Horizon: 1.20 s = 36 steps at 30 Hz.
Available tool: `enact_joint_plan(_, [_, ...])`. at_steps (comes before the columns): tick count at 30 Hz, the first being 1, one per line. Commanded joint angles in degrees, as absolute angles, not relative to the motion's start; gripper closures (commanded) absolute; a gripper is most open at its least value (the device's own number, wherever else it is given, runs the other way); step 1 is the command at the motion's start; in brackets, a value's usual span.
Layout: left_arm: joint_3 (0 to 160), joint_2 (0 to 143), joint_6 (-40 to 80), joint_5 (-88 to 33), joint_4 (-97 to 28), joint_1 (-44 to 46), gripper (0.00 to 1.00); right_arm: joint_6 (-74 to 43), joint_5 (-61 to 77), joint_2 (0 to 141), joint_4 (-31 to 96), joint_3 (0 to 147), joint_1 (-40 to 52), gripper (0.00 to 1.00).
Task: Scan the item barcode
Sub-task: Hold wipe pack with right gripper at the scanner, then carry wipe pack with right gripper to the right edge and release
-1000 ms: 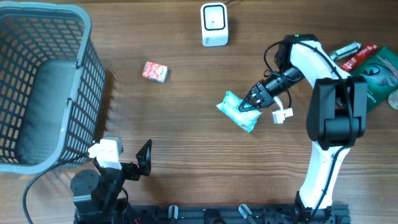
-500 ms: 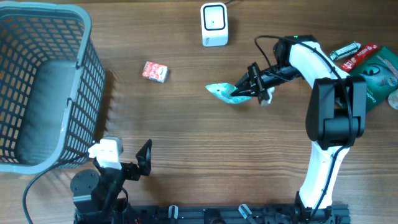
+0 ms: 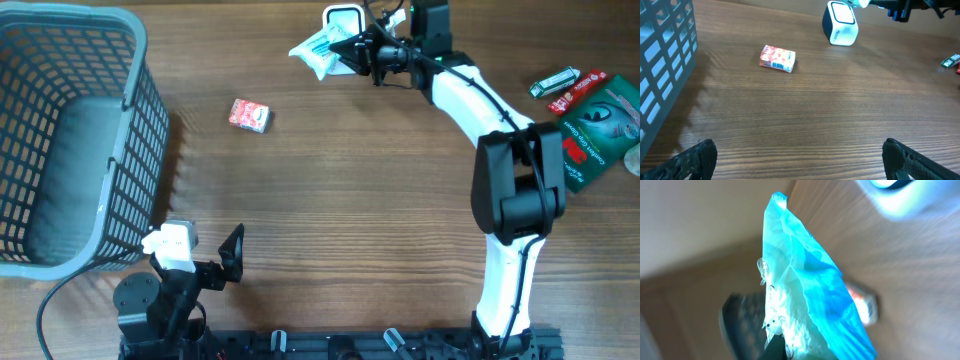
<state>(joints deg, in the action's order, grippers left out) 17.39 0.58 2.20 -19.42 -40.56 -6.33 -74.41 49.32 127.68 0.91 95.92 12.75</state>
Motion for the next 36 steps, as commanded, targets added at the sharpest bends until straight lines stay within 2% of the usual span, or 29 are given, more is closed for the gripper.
enact_joint_plan(1, [17.1,0.4,1.3,-19.9,-40.4,-6.6,0.0,-75.0,34.2,128.2,0.6,96.4,13.6,0.95])
enact_joint_plan(4, [17.1,0.4,1.3,-19.9,-40.4,-6.6,0.0,-73.5,29.6,128.7,-1.4,96.4,14.5,0.95])
enact_joint_plan(9, [17.1,0.4,1.3,-19.9,-40.4,-6.6,0.0,-73.2,32.5,133.1,-12.0,96.4,15.6,0.95])
enact_joint_plan(21, [17.1,0.4,1.3,-19.9,-40.4,-6.6,0.0,-70.6,40.8,135.6,-11.8,96.4,14.7,0.95])
enact_joint_plan(26, [17.1,0.4,1.3,-19.9,-40.4,-6.6,0.0,-60.8,37.0,127.7,2.9,96.4,11.2,0.95])
enact_joint_plan(30, [17.1,0.4,1.3,-19.9,-40.4,-6.6,0.0,-50.7,20.7,114.1,24.7,96.4,6.2,0.95])
enact_joint_plan(32, [17.1,0.4,1.3,-19.9,-40.4,-6.6,0.0,-49.5,7.7,107.0,37.1,96.4,2.3,0.95])
enact_joint_plan(36, [17.1,0.4,1.3,-19.9,-40.4,-6.6,0.0,-49.4,-8.6,101.0,51.5,96.4,-6.7,0.96])
